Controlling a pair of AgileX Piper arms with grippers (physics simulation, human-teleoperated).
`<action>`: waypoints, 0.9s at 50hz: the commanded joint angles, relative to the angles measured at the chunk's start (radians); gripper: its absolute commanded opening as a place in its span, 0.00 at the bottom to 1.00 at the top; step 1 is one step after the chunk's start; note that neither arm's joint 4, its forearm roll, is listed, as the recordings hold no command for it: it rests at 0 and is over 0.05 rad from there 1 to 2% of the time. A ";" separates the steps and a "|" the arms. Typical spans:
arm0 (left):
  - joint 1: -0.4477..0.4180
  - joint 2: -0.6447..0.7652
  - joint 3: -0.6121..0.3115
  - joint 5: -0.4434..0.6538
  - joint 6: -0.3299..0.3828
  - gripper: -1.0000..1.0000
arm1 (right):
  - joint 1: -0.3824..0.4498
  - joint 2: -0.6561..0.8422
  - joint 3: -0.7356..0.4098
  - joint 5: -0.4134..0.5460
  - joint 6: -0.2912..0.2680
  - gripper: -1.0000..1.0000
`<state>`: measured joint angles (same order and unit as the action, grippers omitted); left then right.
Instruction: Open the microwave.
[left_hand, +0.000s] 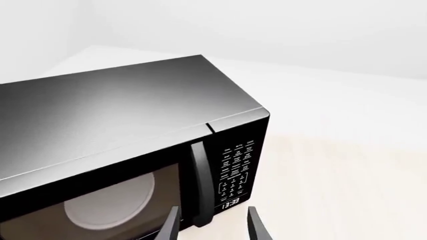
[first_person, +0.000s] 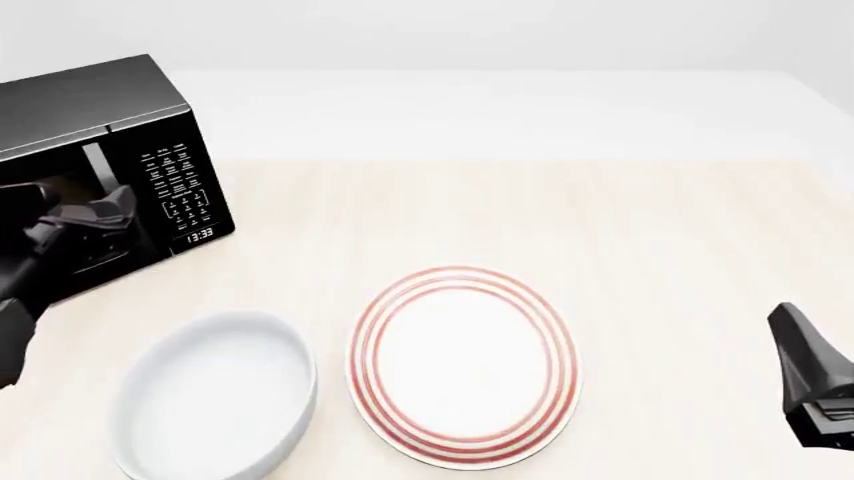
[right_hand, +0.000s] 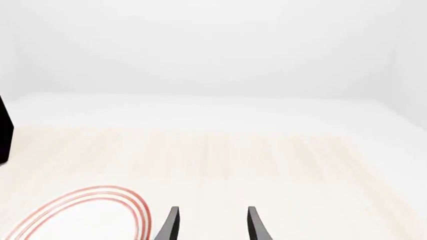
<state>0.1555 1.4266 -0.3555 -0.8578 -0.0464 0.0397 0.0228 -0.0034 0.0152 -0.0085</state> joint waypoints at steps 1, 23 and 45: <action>-0.001 0.040 -0.026 -0.014 0.001 1.00 | -0.002 0.009 0.000 -0.004 0.003 1.00; -0.010 0.132 -0.049 -0.082 -0.026 1.00 | -0.004 0.012 0.000 -0.006 0.004 1.00; 0.001 0.203 -0.068 -0.121 -0.042 1.00 | -0.003 0.012 0.000 -0.005 0.002 1.00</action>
<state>0.1547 1.5993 -0.4170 -0.9568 -0.0795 0.0361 0.0368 -0.0034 0.0081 -0.0051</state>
